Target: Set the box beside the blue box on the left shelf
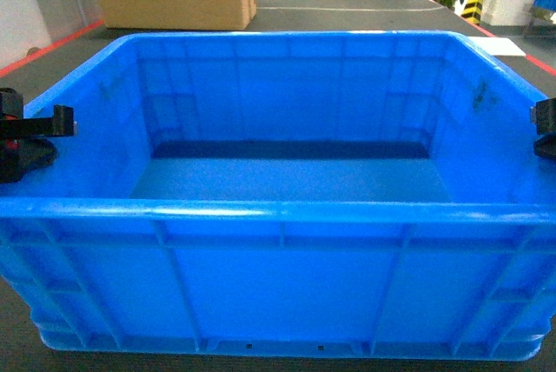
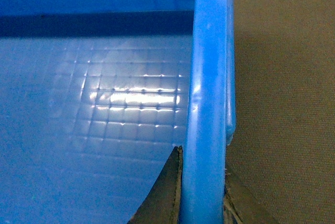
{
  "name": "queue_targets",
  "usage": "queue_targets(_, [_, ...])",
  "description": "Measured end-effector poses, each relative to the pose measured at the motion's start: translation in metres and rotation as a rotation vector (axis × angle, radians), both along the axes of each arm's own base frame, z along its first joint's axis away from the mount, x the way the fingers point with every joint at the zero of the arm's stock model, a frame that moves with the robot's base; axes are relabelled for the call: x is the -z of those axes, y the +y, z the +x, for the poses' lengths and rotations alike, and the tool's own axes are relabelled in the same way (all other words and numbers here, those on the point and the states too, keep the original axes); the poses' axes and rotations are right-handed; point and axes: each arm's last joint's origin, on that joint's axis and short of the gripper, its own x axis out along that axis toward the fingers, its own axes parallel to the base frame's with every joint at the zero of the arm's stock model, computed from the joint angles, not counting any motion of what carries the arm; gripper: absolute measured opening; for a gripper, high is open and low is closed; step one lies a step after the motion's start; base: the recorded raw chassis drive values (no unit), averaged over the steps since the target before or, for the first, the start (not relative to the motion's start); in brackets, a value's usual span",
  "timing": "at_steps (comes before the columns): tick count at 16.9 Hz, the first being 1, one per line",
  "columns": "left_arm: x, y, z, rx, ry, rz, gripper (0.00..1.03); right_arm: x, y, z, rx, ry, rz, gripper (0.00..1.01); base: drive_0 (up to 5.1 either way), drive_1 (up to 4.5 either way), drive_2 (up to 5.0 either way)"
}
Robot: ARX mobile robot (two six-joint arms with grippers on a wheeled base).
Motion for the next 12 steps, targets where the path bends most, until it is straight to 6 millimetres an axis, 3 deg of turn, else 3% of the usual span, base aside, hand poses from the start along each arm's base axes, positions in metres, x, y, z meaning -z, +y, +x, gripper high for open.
queue_targets(4, [-0.014,-0.001,-0.011,0.012,-0.053,-0.006,0.07,-0.01,-0.001,-0.011,0.008,-0.05,0.017,0.1,0.0,0.0,0.0])
queue_targets(9, [-0.059,-0.005,-0.027,-0.004,-0.298,-0.021,0.07,-0.055,-0.001,-0.024,0.015,-0.309,0.025,0.09,0.0,0.0,0.0])
queue_targets(12, [-0.058,-0.005,-0.033,-0.005,-0.327,-0.024,0.07,-0.055,-0.002,-0.029,0.02,-0.353,0.017,0.09,0.0,0.0,0.0])
